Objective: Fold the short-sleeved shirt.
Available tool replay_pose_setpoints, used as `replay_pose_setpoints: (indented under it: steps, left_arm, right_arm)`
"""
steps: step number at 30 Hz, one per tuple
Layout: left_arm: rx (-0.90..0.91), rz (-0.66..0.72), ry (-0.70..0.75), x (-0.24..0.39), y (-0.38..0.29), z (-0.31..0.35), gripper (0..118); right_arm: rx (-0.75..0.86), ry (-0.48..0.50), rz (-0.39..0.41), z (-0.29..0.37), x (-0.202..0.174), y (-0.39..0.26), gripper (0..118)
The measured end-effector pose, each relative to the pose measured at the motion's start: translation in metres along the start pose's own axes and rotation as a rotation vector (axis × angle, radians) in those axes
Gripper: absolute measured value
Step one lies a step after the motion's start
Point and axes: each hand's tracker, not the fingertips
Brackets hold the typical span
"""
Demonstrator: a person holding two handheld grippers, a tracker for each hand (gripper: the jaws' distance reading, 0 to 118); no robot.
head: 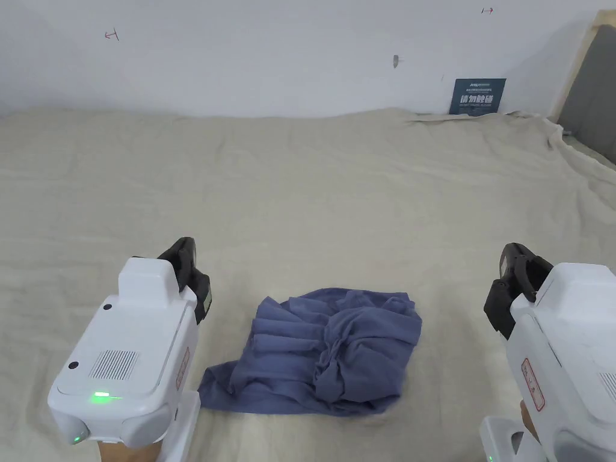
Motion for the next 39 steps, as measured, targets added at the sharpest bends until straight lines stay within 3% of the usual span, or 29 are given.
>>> replay_pose_setpoints:
  steps: [15,19,28,30,32,34,39]
  left_arm:
    - [-0.079,0.066,0.044,-0.012,-0.005,-0.012,0]
    - [-0.358,0.109,0.008,-0.014,-0.014,-0.038,0]
    - [-0.797,0.199,-0.068,-0.019,-0.075,-0.072,0]
    - [-0.834,0.208,-0.06,-0.02,-0.088,-0.073,14]
    - [-0.91,0.215,-0.065,-0.021,-0.1,-0.075,56]
    - [-0.95,0.242,-0.071,-0.024,-0.111,-0.076,80]
    - [-0.972,0.209,-0.058,-0.023,-0.122,-0.075,81]
  right_arm:
    - [-0.003,0.009,0.0,-0.001,-0.006,0.002,1]
    - [-0.009,0.013,0.003,-0.004,-0.007,0.001,1]
    - [-0.037,0.017,-0.001,-0.012,-0.008,-0.008,1]
    - [-0.045,0.019,-0.002,-0.012,-0.009,-0.009,1]
    - [-0.052,0.02,-0.002,-0.013,-0.01,-0.011,1]
    - [-0.06,0.022,-0.003,-0.014,-0.011,-0.011,1]
    - [-0.077,0.025,-0.005,-0.017,-0.012,-0.015,1]
